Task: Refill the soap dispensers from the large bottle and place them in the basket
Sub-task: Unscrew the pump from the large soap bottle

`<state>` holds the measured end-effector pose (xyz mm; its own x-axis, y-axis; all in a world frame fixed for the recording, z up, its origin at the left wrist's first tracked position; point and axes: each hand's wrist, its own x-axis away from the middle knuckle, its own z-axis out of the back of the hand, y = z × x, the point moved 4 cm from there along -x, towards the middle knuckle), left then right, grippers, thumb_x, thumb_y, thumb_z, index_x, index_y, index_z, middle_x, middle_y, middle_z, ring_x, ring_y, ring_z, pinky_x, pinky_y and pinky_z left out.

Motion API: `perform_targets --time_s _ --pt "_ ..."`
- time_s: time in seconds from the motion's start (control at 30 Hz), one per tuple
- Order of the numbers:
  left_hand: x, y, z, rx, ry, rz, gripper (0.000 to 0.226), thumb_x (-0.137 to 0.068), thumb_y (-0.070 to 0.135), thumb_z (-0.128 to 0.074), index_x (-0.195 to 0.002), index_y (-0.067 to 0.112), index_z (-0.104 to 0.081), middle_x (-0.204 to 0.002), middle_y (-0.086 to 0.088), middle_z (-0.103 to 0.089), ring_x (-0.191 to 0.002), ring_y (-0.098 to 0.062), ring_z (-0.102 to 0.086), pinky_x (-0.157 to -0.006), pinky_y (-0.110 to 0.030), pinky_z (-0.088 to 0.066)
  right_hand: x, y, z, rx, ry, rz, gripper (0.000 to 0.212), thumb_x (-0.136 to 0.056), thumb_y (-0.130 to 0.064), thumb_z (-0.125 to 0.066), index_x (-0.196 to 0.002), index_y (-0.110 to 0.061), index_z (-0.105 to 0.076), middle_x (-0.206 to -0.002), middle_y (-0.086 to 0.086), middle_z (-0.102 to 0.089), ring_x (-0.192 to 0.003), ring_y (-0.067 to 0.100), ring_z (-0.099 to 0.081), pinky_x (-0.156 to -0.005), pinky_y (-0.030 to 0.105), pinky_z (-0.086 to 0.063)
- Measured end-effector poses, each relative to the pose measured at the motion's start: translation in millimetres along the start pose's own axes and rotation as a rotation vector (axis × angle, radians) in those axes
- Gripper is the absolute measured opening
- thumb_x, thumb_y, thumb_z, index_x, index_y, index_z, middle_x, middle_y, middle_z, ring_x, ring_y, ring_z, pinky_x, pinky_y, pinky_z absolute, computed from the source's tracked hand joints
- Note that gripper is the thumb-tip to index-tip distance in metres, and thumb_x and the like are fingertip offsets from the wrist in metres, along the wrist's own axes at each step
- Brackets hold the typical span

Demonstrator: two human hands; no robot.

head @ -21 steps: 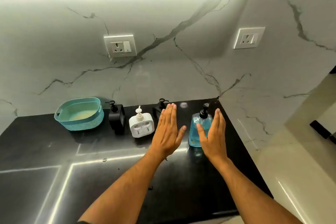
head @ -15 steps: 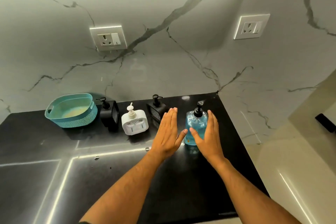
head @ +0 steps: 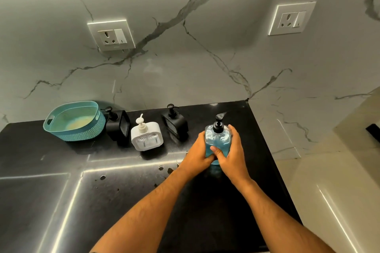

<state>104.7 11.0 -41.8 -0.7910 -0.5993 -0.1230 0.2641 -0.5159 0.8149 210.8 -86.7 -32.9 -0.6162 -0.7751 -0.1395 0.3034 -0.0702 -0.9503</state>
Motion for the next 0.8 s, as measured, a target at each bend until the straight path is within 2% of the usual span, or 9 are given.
perform_targets --time_s 0.17,0.27,0.37,0.5,0.6,0.67,0.8 --pt "4 -5 13 -0.021 0.022 0.009 0.060 -0.098 0.019 -0.068 -0.152 0.022 -0.042 -0.148 0.005 -0.046 -0.137 -0.001 -0.045 -0.114 -0.017 -0.037 1 -8 -13 0.000 0.000 0.023 0.085 -0.087 -0.020 -0.082 -0.153 -0.036 -0.030 -0.150 -0.009 -0.047 -0.136 0.010 -0.050 -0.108 0.028 -0.051" --pt "11 -5 33 -0.031 0.059 -0.011 0.060 -0.097 0.019 -0.068 -0.152 0.020 -0.044 -0.148 0.004 -0.047 -0.138 -0.002 -0.045 -0.116 -0.020 -0.038 2 -22 -26 -0.003 0.000 0.046 0.086 -0.085 -0.023 -0.083 -0.154 -0.032 -0.032 -0.150 -0.009 -0.048 -0.137 0.009 -0.049 -0.109 0.032 -0.050" --pt "20 1 61 -0.007 0.088 -0.053 0.060 -0.096 0.017 -0.069 -0.151 0.020 -0.045 -0.146 0.004 -0.047 -0.139 -0.008 -0.046 -0.118 -0.025 -0.039 3 -46 -40 -0.012 0.016 0.092 0.085 -0.085 -0.022 -0.083 -0.154 -0.030 -0.034 -0.148 -0.011 -0.049 -0.136 0.003 -0.050 -0.108 0.026 -0.050" --pt "39 11 103 0.010 0.105 -0.079 0.064 -0.096 0.021 -0.074 -0.152 0.022 -0.042 -0.148 0.005 -0.045 -0.139 -0.007 -0.046 -0.117 -0.022 -0.040 13 -88 -62 -0.035 0.046 0.180 0.083 -0.085 -0.016 -0.083 -0.152 -0.025 -0.034 -0.143 -0.013 -0.050 -0.132 -0.007 -0.049 -0.101 0.011 -0.046" --pt "63 11 133 0.051 0.147 -0.050 0.073 -0.090 0.026 -0.082 -0.151 0.017 -0.042 -0.144 0.006 -0.048 -0.134 -0.009 -0.052 -0.111 -0.024 -0.048 27 -118 -85 -0.073 0.045 0.243 0.082 -0.082 -0.012 -0.084 -0.150 -0.018 -0.037 -0.141 -0.015 -0.051 -0.129 -0.005 -0.053 -0.097 0.011 -0.049" --pt "81 9 151 0.086 0.194 -0.038 0.079 -0.084 0.027 -0.088 -0.147 0.014 -0.042 -0.137 0.013 -0.053 -0.128 -0.006 -0.057 -0.103 -0.023 -0.052 37 -132 -102 -0.101 0.025 0.260 0.081 -0.082 -0.009 -0.084 -0.150 -0.011 -0.041 -0.141 -0.011 -0.054 -0.127 -0.002 -0.056 -0.094 0.012 -0.050" --pt "113 -3 189 0.115 0.269 0.014 0.087 -0.073 0.018 -0.096 -0.139 0.027 -0.041 -0.126 0.017 -0.064 -0.114 0.002 -0.066 -0.091 -0.019 -0.056 61 -151 -140 -0.151 -0.030 0.259 0.081 -0.082 -0.007 -0.084 -0.150 -0.007 -0.041 -0.140 -0.003 -0.058 -0.126 0.005 -0.059 -0.096 0.016 -0.051"
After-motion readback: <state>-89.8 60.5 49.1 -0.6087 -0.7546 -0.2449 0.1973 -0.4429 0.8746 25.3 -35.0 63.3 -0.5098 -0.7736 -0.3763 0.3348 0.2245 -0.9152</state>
